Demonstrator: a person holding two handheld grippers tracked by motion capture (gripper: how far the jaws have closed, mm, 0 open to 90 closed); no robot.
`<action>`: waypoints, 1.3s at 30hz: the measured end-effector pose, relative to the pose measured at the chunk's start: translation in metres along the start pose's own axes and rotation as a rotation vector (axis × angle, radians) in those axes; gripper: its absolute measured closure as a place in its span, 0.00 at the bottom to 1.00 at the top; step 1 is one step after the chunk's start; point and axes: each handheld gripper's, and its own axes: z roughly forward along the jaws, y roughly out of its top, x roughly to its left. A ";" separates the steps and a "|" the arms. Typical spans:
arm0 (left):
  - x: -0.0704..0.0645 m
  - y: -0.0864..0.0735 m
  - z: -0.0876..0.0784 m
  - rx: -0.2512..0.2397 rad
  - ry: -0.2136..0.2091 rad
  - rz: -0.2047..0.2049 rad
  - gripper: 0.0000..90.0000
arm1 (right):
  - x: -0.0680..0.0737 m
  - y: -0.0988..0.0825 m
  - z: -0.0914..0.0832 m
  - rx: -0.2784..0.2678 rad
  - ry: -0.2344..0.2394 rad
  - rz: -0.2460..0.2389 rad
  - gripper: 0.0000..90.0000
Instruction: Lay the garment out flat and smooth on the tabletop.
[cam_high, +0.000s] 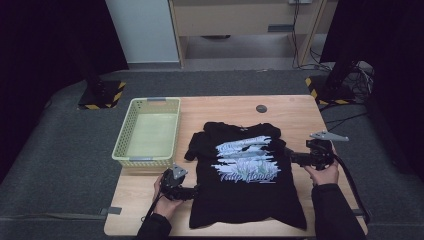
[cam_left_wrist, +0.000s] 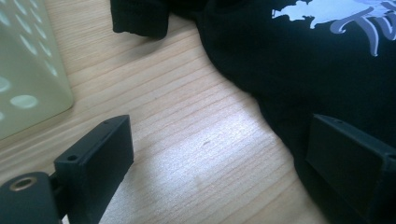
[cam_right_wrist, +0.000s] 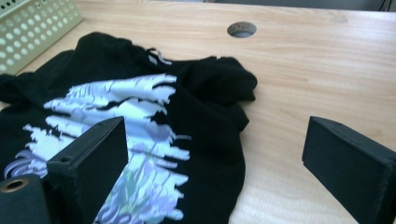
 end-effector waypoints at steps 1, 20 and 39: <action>0.000 0.000 0.000 0.000 -0.002 0.001 0.08 | 0.000 0.006 0.002 -0.009 -0.006 0.001 0.08; -0.003 -0.003 0.003 0.014 0.001 0.028 0.08 | -0.015 0.051 0.032 -0.053 -0.073 0.037 0.12; -0.003 -0.004 0.003 0.011 -0.010 0.019 0.08 | -0.028 0.043 0.096 0.040 -0.092 0.093 0.17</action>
